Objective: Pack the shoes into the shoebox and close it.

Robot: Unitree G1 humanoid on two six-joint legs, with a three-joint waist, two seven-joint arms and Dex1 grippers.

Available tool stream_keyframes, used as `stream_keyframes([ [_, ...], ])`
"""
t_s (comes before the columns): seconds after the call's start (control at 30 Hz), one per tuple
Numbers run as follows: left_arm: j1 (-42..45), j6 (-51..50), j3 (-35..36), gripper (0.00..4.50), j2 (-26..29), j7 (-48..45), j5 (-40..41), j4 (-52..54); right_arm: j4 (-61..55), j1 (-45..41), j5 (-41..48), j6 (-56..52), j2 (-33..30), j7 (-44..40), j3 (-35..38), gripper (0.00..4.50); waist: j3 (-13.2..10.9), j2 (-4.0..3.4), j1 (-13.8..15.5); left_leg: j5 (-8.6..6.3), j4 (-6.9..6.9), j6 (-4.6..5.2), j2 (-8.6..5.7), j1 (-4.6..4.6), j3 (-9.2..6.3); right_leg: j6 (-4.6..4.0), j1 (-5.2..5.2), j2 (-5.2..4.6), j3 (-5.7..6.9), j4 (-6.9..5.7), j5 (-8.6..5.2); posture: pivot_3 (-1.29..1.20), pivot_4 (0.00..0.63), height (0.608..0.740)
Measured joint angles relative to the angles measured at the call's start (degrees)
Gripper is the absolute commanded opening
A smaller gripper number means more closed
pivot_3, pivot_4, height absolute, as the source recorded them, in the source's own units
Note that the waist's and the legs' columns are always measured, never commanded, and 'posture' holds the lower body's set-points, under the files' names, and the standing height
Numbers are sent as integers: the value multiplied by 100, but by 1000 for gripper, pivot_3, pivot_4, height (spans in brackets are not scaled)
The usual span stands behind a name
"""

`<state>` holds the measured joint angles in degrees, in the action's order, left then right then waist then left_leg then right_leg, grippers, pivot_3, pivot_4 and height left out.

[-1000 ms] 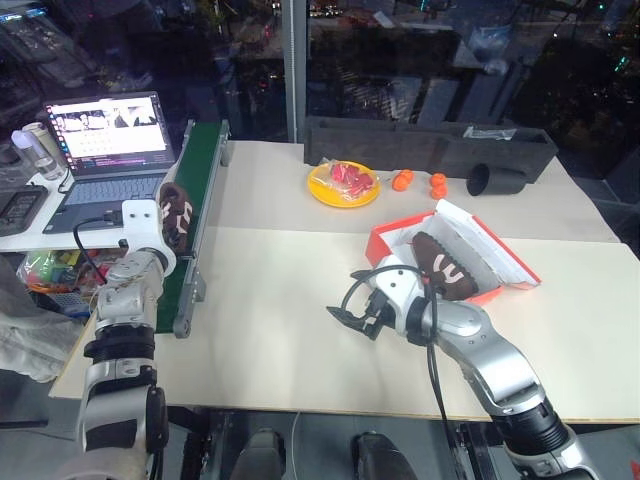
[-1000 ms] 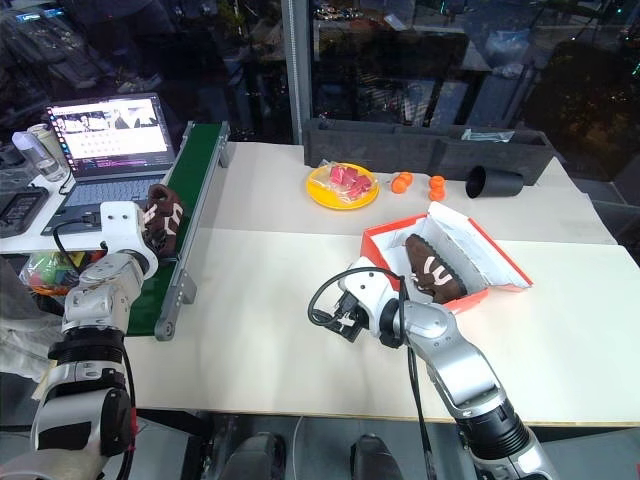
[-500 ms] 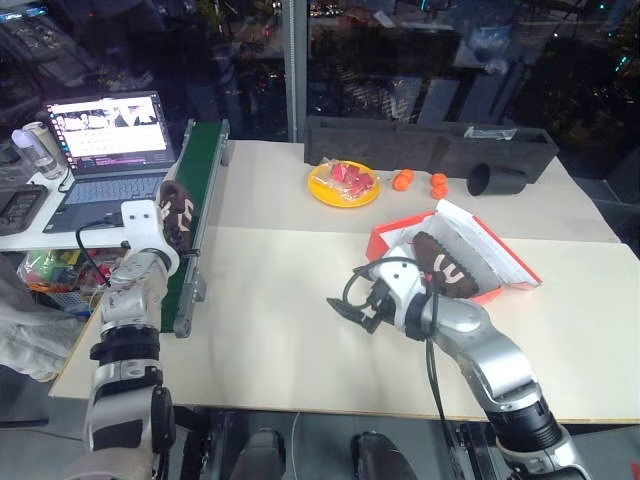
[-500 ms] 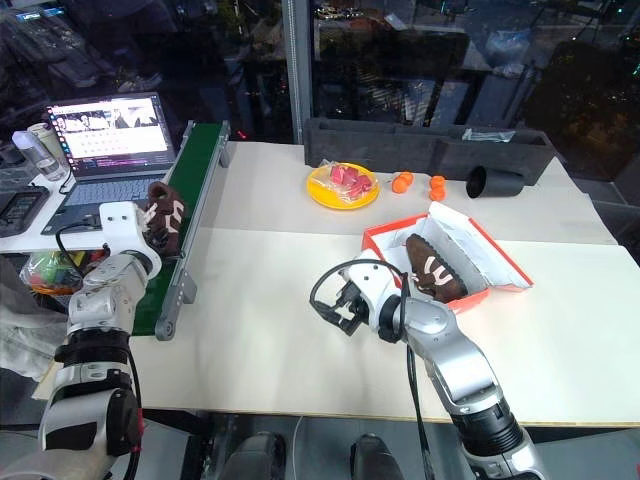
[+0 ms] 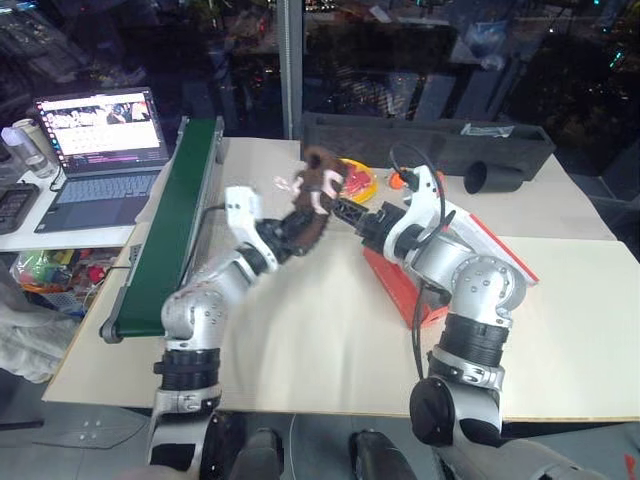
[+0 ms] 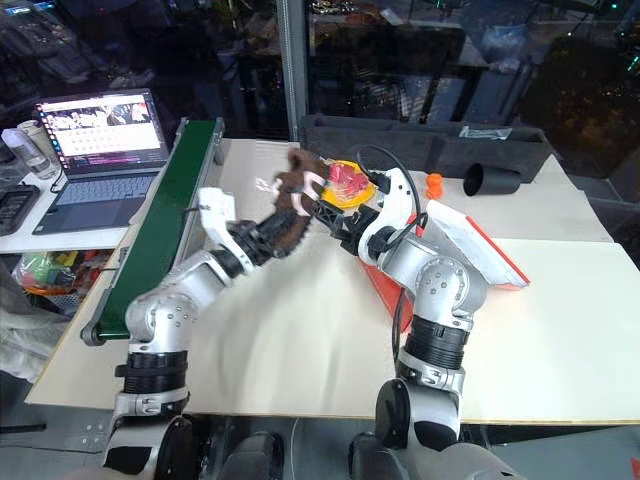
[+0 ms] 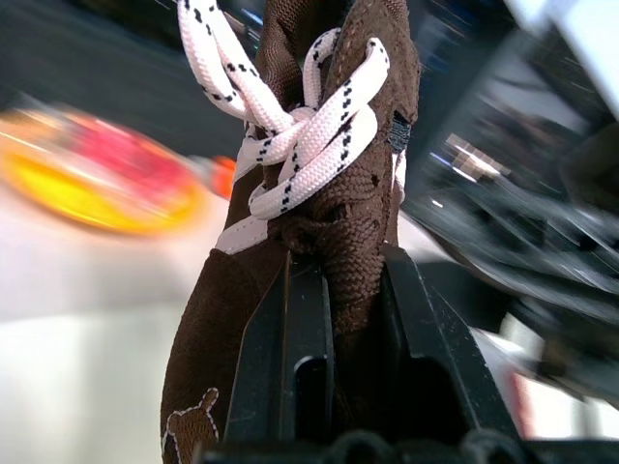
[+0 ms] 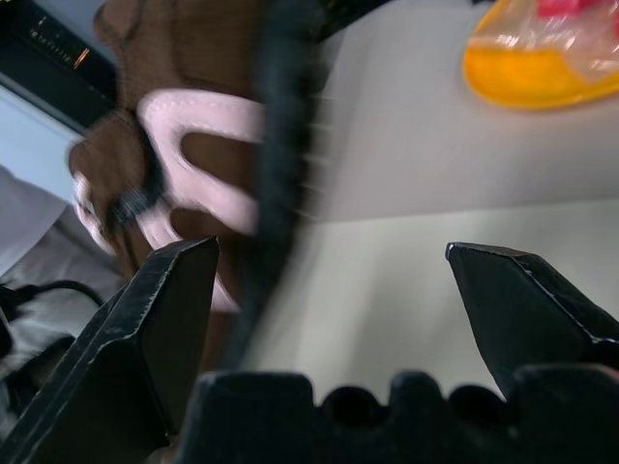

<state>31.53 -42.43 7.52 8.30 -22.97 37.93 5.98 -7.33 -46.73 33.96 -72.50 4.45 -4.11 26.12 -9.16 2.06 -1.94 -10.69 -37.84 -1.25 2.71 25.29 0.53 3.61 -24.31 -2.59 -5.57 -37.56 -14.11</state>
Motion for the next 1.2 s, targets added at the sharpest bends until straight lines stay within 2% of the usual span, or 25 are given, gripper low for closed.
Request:
stream_keyframes([
  [0.2, -8, -113, -29, 105, -20, 20, 17, 72, 1, -21, 212, -100, 21, 258, 45, 4500, 0, 0, -49, 1, 0, 2, -1, 0, -5, -1, 1, 1, 2, 1, -1, 0, 150, 714],
  [0.3, -1, -111, -67, 105, 4, 20, 7, 72, 0, -21, 334, -101, 37, 365, 69, 3835, 0, 0, -48, 1, 0, 2, -1, 2, -7, -1, 1, 1, 3, 4, -1, 0, 150, 714],
  [0.57, 42, -109, -174, 105, 45, 20, -92, 54, -63, -21, 734, -99, 43, 584, 54, 1033, 0, 0, -52, 1, 0, 2, -1, 1, -8, -3, 2, 1, 4, 5, -2, 0, 150, 714],
  [0.67, 42, -109, -187, 105, 50, 20, -106, 54, -63, -21, 789, -97, 42, 626, 45, 368, 0, -1, -52, 1, 1, 2, -1, 2, -9, -3, 2, 2, 4, 7, -3, 0, 150, 714],
  [0.83, 98, 69, -353, 105, 109, -11, -332, 56, -62, -21, 1005, -48, 46, 712, 80, 356, -1, -1, -50, 1, 1, 2, -1, 4, -9, -3, 2, 1, 5, 9, -3, 0, 150, 714],
  [0.9, 131, 160, -381, 1101, 76, -21, -388, 58, -63, -23, 1169, -6, 50, 774, 171, 342, -1, -1, -51, 1, 2, 2, -1, 4, -9, -3, 2, 1, 5, 13, -3, 0, 150, 714],
  [1.03, 131, 250, -398, 2420, 59, -115, -383, 151, -54, -31, 1453, 235, 55, 986, 354, 342, -1, -1, -54, 1, 6, 2, 0, 7, -10, -3, 1, 2, 7, 18, -3, 0, 150, 714],
  [1.2, 126, 214, -364, 2420, -30, -138, -253, 195, 18, -89, 1300, 1234, 39, 1344, 434, 342, -2, -2, -56, 1, 8, 2, 0, 15, -14, -2, 1, 1, 10, 31, -3, 0, 150, 714],
])
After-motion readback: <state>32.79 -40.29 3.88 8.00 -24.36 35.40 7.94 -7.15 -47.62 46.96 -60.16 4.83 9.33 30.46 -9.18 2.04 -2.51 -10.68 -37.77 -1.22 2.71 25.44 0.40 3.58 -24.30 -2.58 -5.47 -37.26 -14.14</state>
